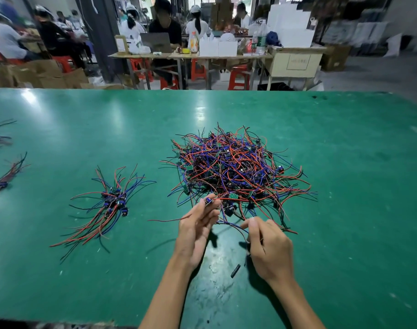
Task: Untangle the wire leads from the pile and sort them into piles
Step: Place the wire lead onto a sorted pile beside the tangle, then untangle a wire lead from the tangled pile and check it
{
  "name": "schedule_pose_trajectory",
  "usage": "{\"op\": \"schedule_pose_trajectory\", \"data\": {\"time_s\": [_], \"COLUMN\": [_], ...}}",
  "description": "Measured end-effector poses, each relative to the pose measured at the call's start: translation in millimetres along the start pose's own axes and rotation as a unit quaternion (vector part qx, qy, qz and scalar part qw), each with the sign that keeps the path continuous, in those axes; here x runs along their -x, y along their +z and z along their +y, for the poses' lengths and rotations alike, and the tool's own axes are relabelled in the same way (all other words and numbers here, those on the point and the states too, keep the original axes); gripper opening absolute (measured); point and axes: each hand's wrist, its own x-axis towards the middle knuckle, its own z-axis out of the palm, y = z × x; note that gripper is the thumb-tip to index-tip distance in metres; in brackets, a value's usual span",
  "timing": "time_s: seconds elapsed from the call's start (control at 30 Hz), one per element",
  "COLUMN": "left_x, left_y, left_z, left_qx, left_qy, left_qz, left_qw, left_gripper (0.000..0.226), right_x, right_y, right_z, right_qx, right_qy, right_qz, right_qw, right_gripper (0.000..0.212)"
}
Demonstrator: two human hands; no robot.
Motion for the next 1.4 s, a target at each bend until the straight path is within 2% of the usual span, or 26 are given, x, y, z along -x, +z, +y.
{"op": "schedule_pose_trajectory", "data": {"time_s": [0.17,0.27,0.33,0.4,0.47,0.53,0.6,0.67,0.77,0.93,1.0,1.03,1.07,1.13,1.2,1.23,1.3,1.33,1.4], "left_x": [9,19,21,18,7,-4,-11,-10,-4,10,19,23,26,34,42,44,44,43,38], "left_y": [-3,-10,-20,-29,-39,-55,-81,-107,-127,-91,-77,-71,-66,-49,-20,-3,22,28,31], "left_z": [4,16,33,53,71,84,96,106,112,111,116,121,127,130,112,94,51,31,8], "left_qx": [0.024,0.051,0.043,0.0,-0.093,-0.208,-0.314,-0.451,-0.61,-0.723,-0.795,-0.814,-0.81,-0.747,-0.673,-0.642,-0.576,-0.547,-0.504], "left_qy": [-0.014,-0.005,0.03,0.092,0.173,0.238,0.267,0.245,0.21,0.178,0.168,0.16,0.16,0.189,0.219,0.206,0.139,0.124,0.145], "left_qz": [-0.033,-0.054,-0.069,-0.072,-0.02,0.107,0.239,0.301,0.309,0.233,0.168,0.133,0.102,0.049,-0.025,-0.067,-0.12,-0.113,-0.053], "left_qw": [0.999,0.997,0.996,0.993,0.98,0.943,0.879,0.804,0.699,0.625,0.558,0.542,0.554,0.635,0.706,0.735,0.796,0.82,0.85], "left_gripper": [0.031,0.058,0.062,0.053,0.038,0.031,0.029,0.033,0.049,0.082,0.085,0.082,0.08,0.077,0.058,0.047,0.042,0.039,0.023], "right_x": [0,1,1,0,-2,-3,-3,-5,-9,-13,-12,-11,-11,-11,-9,-8,-7,-6,-5], "right_y": [0,0,0,2,4,7,12,16,20,23,22,21,20,17,13,12,11,11,12], "right_z": [-1,0,-1,-2,-2,0,2,4,2,0,1,1,1,0,-1,-1,2,4,6], "right_qx": [-0.012,-0.015,-0.018,-0.01,0.01,0.046,0.101,0.138,0.161,0.177,0.15,0.128,0.105,0.058,0.009,-0.008,-0.026,-0.035,-0.055], "right_qy": [0.009,0.007,0.002,-0.013,-0.033,-0.049,-0.056,-0.043,-0.027,-0.02,-0.005,0.007,0.019,0.023,0.001,-0.017,-0.052,-0.062,-0.067], "right_qz": [-0.005,-0.007,-0.008,-0.003,0.001,-0.013,-0.037,-0.064,-0.082,-0.078,-0.072,-0.065,-0.051,-0.009,0.02,0.027,0.032,0.032,0.036], "right_qw": [1.0,1.0,1.0,1.0,0.999,0.998,0.993,0.987,0.983,0.981,0.986,0.99,0.993,0.998,1.0,0.999,0.998,0.997,0.996], "right_gripper": [0.045,0.044,0.043,0.04,0.032,0.021,0.013,0.024,0.037,0.02,0.015,0.013,0.013,0.021,0.024,0.024,0.024,0.025,0.026]}}
